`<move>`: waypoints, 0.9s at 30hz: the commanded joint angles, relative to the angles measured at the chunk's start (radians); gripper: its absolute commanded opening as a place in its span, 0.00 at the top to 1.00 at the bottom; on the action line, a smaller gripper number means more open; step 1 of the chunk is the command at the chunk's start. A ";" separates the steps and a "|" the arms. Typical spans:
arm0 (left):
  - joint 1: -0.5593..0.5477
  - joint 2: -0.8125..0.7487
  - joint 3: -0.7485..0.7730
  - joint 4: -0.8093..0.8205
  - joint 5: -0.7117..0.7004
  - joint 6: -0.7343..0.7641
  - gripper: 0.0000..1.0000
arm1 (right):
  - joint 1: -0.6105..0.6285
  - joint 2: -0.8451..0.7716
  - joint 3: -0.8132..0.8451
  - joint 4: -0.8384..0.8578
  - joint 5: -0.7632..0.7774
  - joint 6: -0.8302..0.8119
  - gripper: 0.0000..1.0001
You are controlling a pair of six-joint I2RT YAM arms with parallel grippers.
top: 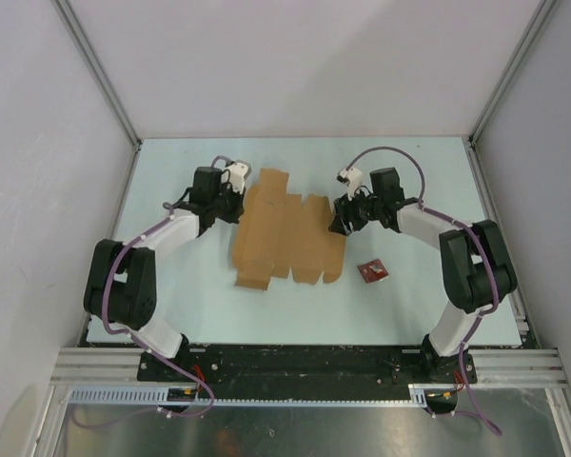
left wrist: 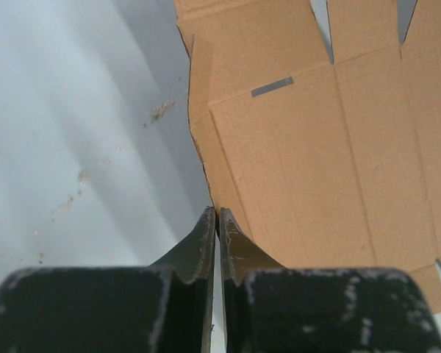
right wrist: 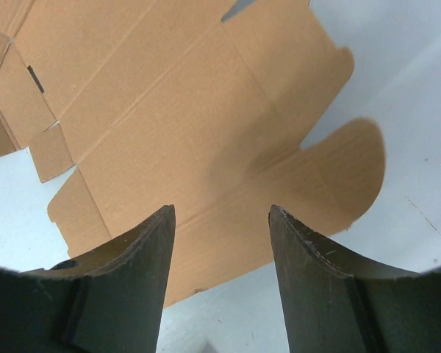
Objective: Fold the paper box
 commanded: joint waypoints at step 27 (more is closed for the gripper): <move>-0.265 -0.115 0.042 -0.009 0.067 0.580 1.00 | -0.147 -0.188 0.036 -0.239 -0.352 -0.397 0.34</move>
